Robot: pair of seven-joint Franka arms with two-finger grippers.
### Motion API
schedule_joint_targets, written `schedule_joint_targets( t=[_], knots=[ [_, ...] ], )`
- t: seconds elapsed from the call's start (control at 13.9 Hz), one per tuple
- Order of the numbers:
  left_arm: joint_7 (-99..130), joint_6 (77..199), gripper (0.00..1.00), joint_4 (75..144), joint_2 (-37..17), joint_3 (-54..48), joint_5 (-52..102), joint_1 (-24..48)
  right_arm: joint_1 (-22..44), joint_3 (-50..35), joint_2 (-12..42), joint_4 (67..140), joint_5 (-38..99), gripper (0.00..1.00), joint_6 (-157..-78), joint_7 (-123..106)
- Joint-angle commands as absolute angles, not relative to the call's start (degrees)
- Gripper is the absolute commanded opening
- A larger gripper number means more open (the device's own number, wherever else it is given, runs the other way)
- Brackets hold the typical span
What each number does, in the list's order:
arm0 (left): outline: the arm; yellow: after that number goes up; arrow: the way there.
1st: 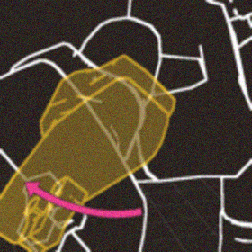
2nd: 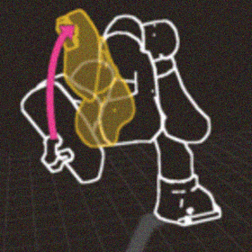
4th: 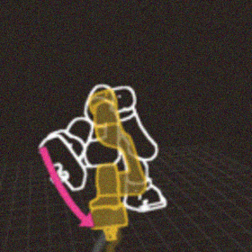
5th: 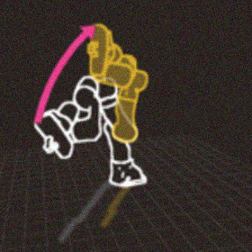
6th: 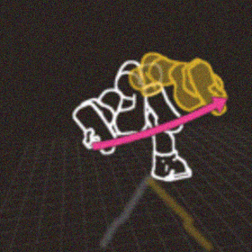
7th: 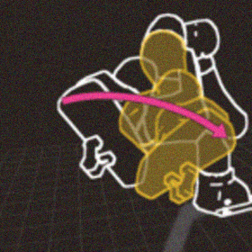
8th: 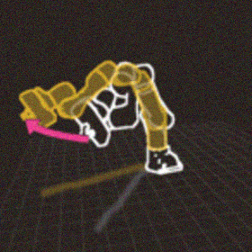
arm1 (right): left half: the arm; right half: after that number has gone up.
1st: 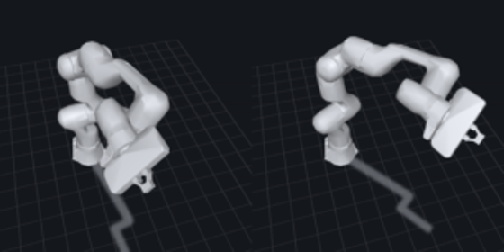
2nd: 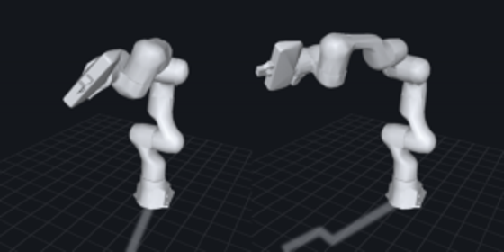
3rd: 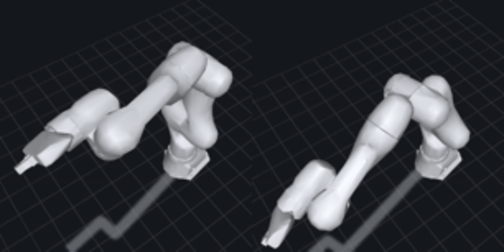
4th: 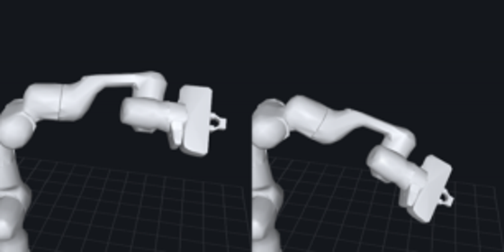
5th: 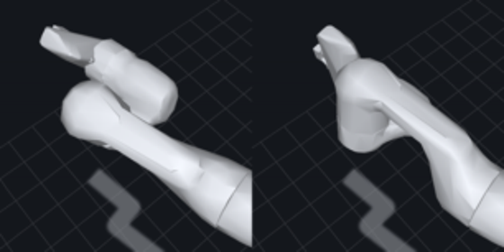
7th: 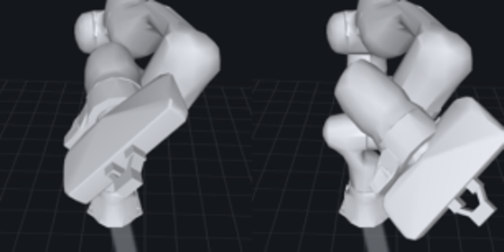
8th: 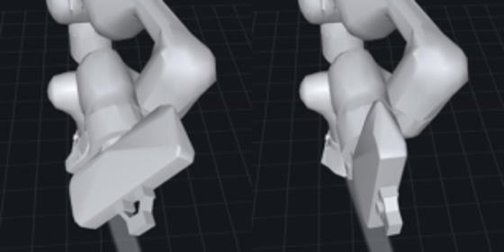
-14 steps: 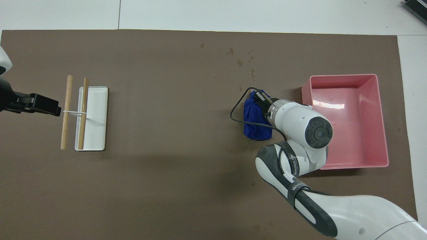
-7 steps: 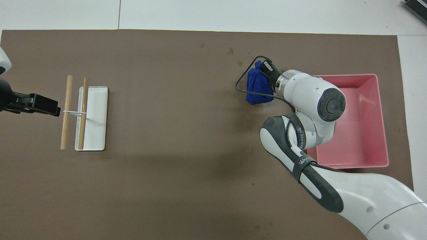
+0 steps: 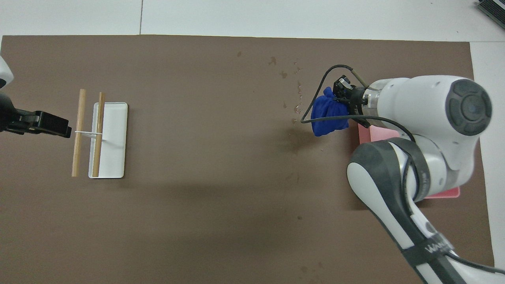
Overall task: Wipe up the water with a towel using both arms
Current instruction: 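Carry the towel with the right gripper into the pink bin and release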
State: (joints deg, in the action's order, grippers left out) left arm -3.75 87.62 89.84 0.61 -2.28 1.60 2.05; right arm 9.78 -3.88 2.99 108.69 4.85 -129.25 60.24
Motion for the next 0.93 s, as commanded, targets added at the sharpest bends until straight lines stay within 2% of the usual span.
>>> schedule_joint_targets(
  t=[0.0, 0.22, 0.43, 0.65, 0.86],
  knots=[
    [-4.4, 88.1, 1.0, 91.1, 1.7, -1.8, 0.9, 2.5, 4.2, -4.3, -1.0, 111.5, 4.7, 0.0, -122.3, 49.5],
    [-4.4, 88.0, 1.0, 91.2, 1.7, -1.8, 0.9, 2.5, -5.9, -4.3, 0.0, 114.0, 4.7, 0.0, -123.4, 25.7],
    [-4.4, 88.1, 1.0, 91.1, 1.7, -1.8, 0.9, 2.5, -12.3, -4.4, 3.9, 117.1, 4.7, 0.0, -127.7, 14.3],
    [-4.4, 88.0, 1.0, 91.1, 1.7, -1.8, 0.9, 2.5, -12.7, -4.4, 3.3, 121.9, 4.8, 0.0, -129.7, 14.0],
    [-4.4, 88.1, 1.0, 91.1, 1.7, -1.8, 0.9, 2.5, -12.2, -4.4, 1.1, 123.4, 4.8, 0.0, -120.7, 13.2]
  ],
)
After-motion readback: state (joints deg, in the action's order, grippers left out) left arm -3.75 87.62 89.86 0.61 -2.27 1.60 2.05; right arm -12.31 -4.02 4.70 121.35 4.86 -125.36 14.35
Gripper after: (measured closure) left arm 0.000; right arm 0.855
